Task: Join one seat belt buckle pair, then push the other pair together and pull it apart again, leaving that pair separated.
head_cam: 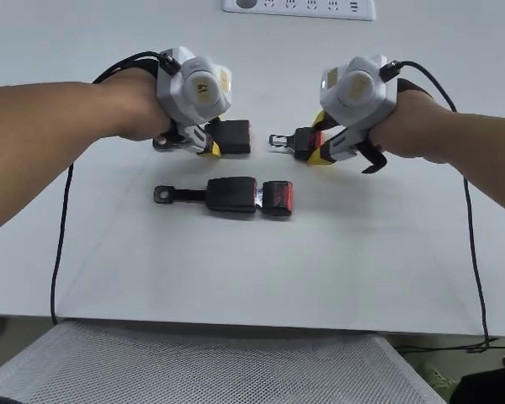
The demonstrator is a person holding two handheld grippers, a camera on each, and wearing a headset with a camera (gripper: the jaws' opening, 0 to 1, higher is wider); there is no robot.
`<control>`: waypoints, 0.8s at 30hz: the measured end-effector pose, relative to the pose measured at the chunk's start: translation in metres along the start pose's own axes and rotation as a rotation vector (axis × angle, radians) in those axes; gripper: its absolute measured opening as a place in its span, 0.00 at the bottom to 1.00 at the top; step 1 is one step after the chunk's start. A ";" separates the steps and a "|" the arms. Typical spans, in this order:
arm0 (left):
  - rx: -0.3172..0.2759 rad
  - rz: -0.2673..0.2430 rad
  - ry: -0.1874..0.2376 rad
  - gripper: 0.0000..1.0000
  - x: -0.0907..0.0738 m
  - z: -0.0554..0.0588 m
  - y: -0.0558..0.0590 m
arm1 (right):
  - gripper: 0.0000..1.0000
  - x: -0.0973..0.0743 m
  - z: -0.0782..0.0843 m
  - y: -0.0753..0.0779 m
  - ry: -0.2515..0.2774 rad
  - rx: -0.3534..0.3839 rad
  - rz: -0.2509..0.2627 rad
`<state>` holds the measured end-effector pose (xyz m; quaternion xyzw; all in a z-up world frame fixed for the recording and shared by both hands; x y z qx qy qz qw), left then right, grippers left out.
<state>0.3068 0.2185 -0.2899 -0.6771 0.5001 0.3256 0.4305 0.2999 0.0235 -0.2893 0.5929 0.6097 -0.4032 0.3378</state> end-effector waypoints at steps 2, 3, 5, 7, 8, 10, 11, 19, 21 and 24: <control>0.000 0.000 -0.001 0.32 0.000 0.000 0.000 | 0.35 0.002 -0.004 0.001 -0.002 -0.004 0.002; 0.000 0.000 -0.001 0.32 0.000 0.000 0.000 | 0.35 0.003 -0.006 0.001 -0.002 -0.002 0.002; 0.002 0.000 -0.002 0.32 -0.001 -0.001 0.000 | 0.35 0.005 -0.010 0.005 -0.002 -0.005 0.001; 0.004 0.000 -0.003 0.32 -0.001 -0.001 0.000 | 0.35 0.007 -0.013 0.007 -0.002 -0.007 0.000; 0.009 -0.001 -0.004 0.32 -0.001 -0.001 0.000 | 0.35 0.008 -0.014 0.009 -0.002 -0.008 -0.001; 0.012 -0.002 -0.005 0.32 -0.001 -0.001 0.000 | 0.35 0.010 -0.015 0.011 -0.003 -0.010 -0.001; 0.012 -0.003 -0.005 0.32 -0.001 -0.001 0.000 | 0.35 0.011 -0.014 0.012 -0.002 -0.009 0.000; 0.010 0.000 -0.002 0.32 0.001 0.000 -0.002 | 0.34 0.011 -0.022 0.008 -0.016 -0.050 0.037; 0.013 -0.003 -0.002 0.32 0.001 0.000 -0.002 | 0.34 0.014 -0.025 0.009 -0.004 -0.053 0.030; 0.018 -0.005 -0.004 0.32 0.002 0.000 -0.003 | 0.34 0.016 -0.030 0.008 0.000 -0.061 0.034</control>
Point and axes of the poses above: the centre of the closed fingertips' face, and the gripper's own axes: x roughly forward along the fingers, y roughly to its right, z roughly out of its underside, the point moved 9 cm from there along -x, roughly backward along the fingers, and after that the axes turned 9 degrees about -z, right-handed, at the moved point
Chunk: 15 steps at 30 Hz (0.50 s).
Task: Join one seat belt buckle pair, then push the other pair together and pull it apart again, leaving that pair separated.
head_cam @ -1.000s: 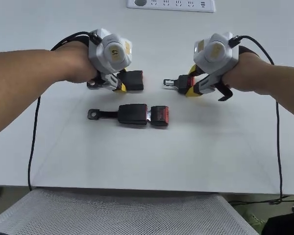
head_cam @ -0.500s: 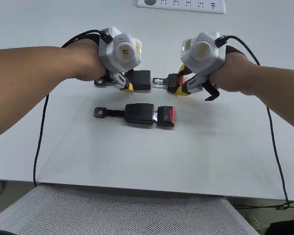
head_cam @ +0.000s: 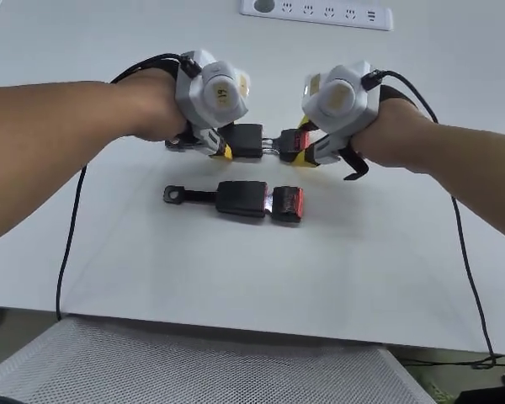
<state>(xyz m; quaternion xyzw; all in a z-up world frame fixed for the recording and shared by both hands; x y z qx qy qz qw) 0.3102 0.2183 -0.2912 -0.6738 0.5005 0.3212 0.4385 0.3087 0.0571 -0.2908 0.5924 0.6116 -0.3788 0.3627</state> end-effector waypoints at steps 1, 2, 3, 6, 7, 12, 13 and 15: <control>-0.001 0.000 0.000 0.32 0.000 0.000 0.000 | 0.34 0.001 -0.002 0.000 0.001 -0.001 0.000; -0.005 0.001 0.002 0.32 0.000 0.001 0.000 | 0.34 0.002 -0.001 0.001 -0.010 -0.005 0.005; -0.007 0.001 0.003 0.32 0.000 0.001 -0.001 | 0.34 0.001 0.000 0.002 -0.003 0.005 0.000; -0.005 0.000 0.008 0.32 0.001 0.001 -0.001 | 0.34 0.000 0.001 0.003 0.014 0.017 -0.017; -0.003 0.001 0.009 0.32 0.001 0.001 -0.002 | 0.34 0.000 0.001 0.003 0.014 0.014 -0.020; 0.011 0.002 0.047 0.31 -0.001 0.003 0.000 | 0.33 0.002 0.001 0.005 0.016 0.007 -0.027; 0.012 0.003 0.057 0.31 -0.001 0.004 -0.001 | 0.33 0.002 0.001 0.005 0.016 0.004 -0.028; 0.011 0.008 0.066 0.31 0.000 0.004 -0.003 | 0.32 0.002 0.001 0.005 0.016 0.002 -0.031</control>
Point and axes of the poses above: the centre of the closed fingertips' face, and the gripper's own axes: x roughly forward along the fingers, y roughly to its right, z roughly out of its underside, the point moved 9 cm from there along -x, roughly backward along the fingers, and after that the axes turned 9 degrees about -z, right-handed, at the moved point
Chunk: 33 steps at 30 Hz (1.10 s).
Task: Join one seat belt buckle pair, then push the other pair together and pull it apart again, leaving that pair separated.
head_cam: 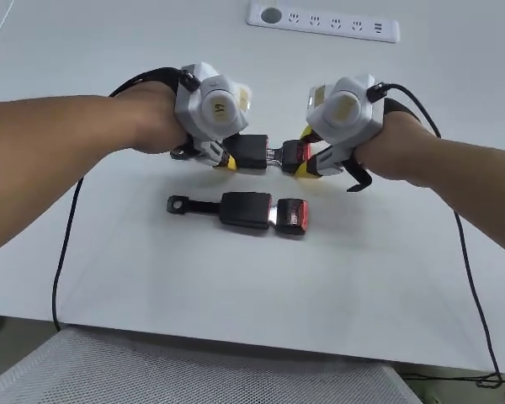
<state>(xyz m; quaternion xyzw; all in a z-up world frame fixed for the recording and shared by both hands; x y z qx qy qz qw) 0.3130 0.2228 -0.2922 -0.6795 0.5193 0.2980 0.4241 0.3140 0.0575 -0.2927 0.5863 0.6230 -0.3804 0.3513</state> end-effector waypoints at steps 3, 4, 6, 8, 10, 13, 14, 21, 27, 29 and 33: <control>0.005 0.007 -0.004 0.31 0.000 -0.002 0.000 | 0.32 0.002 -0.001 0.000 -0.003 -0.006 0.000; 0.006 0.009 -0.006 0.31 0.000 -0.002 0.000 | 0.32 0.001 -0.001 0.000 -0.004 -0.007 0.001; 0.010 0.010 -0.009 0.31 -0.001 -0.003 0.002 | 0.32 0.002 -0.001 0.000 -0.002 -0.008 0.003; 0.010 0.010 -0.010 0.31 -0.002 -0.004 0.003 | 0.32 0.002 -0.001 -0.001 0.003 -0.006 0.004; 0.009 0.008 -0.010 0.31 -0.003 -0.005 0.005 | 0.32 0.003 -0.002 -0.001 0.009 -0.001 0.005; 0.008 0.008 -0.010 0.31 -0.005 -0.006 0.007 | 0.31 0.004 -0.005 -0.003 0.008 0.000 0.009; 0.009 0.009 -0.010 0.31 -0.005 -0.007 0.007 | 0.31 0.006 -0.007 -0.004 0.021 0.001 0.008; 0.018 0.006 -0.020 0.31 -0.005 -0.009 0.009 | 0.31 0.007 -0.013 -0.008 0.016 0.006 0.015; 0.013 0.007 -0.018 0.31 -0.005 -0.008 0.009 | 0.32 0.004 -0.013 -0.013 0.028 0.013 0.010; 0.013 0.006 -0.016 0.31 -0.006 -0.008 0.010 | 0.32 0.003 -0.012 -0.014 0.033 0.019 0.006; 0.013 0.007 -0.016 0.31 -0.006 -0.009 0.011 | 0.32 0.002 -0.012 -0.015 0.038 0.023 0.008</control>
Point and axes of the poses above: the centre of the closed fingertips' face, and the gripper's own axes: x roughly forward along the fingers, y roughly to its right, z roughly out of its underside, the point moved 9 cm from there along -x, roughly backward along the fingers, and after that the axes turned 9 degrees about -z, right-handed, at the moved point
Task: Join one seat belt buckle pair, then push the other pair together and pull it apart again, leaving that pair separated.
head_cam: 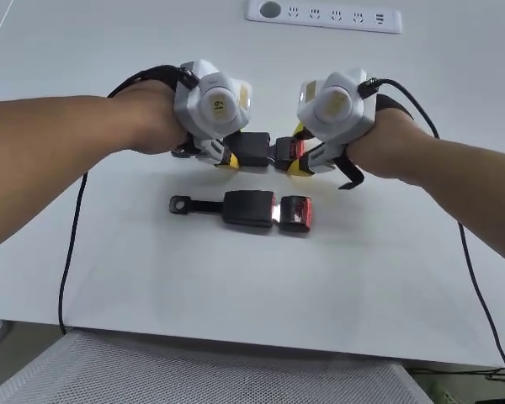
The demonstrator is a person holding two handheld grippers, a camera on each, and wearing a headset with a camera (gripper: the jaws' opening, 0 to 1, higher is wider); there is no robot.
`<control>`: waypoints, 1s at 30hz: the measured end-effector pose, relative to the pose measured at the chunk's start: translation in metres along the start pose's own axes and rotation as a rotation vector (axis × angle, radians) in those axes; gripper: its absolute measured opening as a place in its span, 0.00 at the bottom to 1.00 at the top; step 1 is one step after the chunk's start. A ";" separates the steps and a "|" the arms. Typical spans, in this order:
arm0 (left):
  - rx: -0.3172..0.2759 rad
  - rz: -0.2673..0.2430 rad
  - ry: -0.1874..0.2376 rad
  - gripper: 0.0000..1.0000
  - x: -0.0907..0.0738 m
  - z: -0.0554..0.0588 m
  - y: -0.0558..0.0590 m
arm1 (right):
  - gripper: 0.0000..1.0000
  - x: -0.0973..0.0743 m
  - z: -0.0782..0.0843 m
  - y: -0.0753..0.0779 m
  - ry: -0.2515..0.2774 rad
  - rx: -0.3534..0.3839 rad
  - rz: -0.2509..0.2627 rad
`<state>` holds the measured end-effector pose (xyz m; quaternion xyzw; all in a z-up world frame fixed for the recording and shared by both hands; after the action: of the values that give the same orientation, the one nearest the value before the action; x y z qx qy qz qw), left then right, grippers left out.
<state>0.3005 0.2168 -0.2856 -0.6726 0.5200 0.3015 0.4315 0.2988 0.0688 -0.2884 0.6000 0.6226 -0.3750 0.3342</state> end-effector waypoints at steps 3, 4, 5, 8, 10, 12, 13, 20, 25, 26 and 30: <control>-0.004 0.001 -0.001 0.31 0.001 0.001 -0.001 | 0.32 0.000 0.000 -0.001 0.004 0.001 0.001; -0.004 0.001 -0.002 0.31 0.001 0.001 -0.001 | 0.32 0.000 0.000 -0.001 0.004 0.000 0.002; -0.004 0.000 -0.003 0.31 0.001 0.001 -0.001 | 0.32 0.000 0.000 -0.001 0.004 -0.001 0.002; -0.002 -0.008 -0.005 0.31 0.001 0.001 0.000 | 0.33 0.000 0.000 0.000 0.001 0.000 0.001; -0.004 -0.009 -0.003 0.31 0.003 0.003 -0.001 | 0.33 0.000 0.000 0.000 0.001 0.000 0.002; -0.005 -0.007 -0.002 0.31 0.002 0.004 -0.002 | 0.33 0.000 -0.001 -0.001 0.000 -0.001 0.004; -0.006 -0.006 -0.002 0.31 0.002 0.004 -0.002 | 0.33 0.000 -0.001 -0.001 -0.002 -0.002 0.005; -0.023 -0.011 0.001 0.31 0.004 0.007 -0.004 | 0.33 0.002 0.001 0.003 0.004 0.009 0.008; -0.018 -0.005 0.004 0.31 0.004 0.005 -0.002 | 0.33 0.002 0.002 0.003 -0.002 0.004 0.009; -0.018 -0.004 0.003 0.31 0.004 0.005 -0.002 | 0.33 0.001 0.003 0.003 -0.003 0.004 0.010; -0.016 -0.006 0.002 0.31 0.004 0.005 -0.003 | 0.33 -0.001 0.006 0.002 0.000 0.010 0.012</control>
<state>0.3044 0.2201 -0.2902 -0.6779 0.5159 0.3038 0.4266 0.3009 0.0635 -0.2905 0.6054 0.6171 -0.3761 0.3334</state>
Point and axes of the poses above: the centre of the closed fingertips' face, and the gripper's own axes: x roughly forward along the fingers, y roughly to its right, z roughly out of its underside, the point moved 9 cm from there along -x, roughly backward along the fingers, and after that the axes turned 9 degrees about -z, right-handed, at the moved point
